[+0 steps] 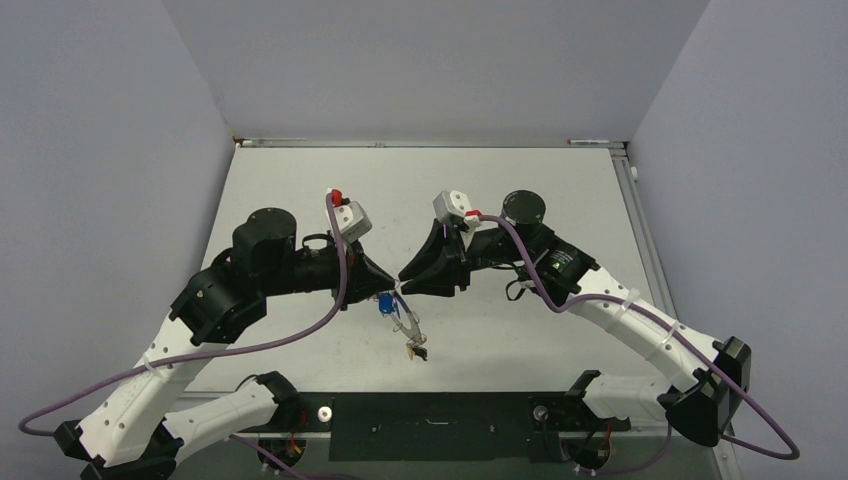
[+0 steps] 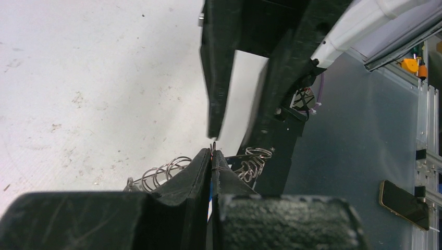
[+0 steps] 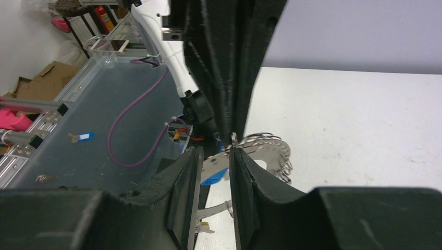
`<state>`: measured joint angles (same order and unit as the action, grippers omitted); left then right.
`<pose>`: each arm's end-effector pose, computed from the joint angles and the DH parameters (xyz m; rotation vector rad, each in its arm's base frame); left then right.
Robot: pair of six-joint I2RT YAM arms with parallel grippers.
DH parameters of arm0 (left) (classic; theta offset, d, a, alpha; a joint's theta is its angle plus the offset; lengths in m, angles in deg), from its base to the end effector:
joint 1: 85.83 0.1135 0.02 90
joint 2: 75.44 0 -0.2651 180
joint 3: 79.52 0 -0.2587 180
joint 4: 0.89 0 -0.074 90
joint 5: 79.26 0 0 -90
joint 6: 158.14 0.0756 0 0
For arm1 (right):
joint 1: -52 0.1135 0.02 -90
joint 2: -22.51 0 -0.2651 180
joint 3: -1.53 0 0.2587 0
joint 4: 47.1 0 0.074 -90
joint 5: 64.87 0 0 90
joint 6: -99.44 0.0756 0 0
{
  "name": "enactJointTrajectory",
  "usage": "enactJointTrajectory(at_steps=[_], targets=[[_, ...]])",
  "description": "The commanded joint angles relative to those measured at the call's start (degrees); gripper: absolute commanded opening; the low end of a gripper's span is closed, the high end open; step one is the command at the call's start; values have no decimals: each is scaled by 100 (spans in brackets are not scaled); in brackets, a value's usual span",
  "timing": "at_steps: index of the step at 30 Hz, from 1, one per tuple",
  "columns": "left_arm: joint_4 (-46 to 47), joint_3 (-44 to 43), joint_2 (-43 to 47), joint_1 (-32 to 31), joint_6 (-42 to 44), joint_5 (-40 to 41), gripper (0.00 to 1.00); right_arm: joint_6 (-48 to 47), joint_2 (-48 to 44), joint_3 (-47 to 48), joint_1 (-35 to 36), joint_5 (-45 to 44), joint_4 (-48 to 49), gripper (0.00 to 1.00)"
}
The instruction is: Put the keys on the keyring
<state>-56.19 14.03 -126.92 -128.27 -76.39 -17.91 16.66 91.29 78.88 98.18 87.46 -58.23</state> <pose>0.1220 -0.1607 0.4204 0.9274 1.8068 -1.0571 0.1517 0.2548 0.3943 -1.4007 1.1953 1.5462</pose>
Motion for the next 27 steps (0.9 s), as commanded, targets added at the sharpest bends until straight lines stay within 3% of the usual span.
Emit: enactJointTrajectory(at_steps=[1, 27], targets=[[329, -327, 64, 23, 113, 354, 0, 40, -403, 20, -35, 574, 301, 28], [626, -226, 144, 11, 25, -38, 0, 254, -51, -1, 38, -35, 615, 31]])
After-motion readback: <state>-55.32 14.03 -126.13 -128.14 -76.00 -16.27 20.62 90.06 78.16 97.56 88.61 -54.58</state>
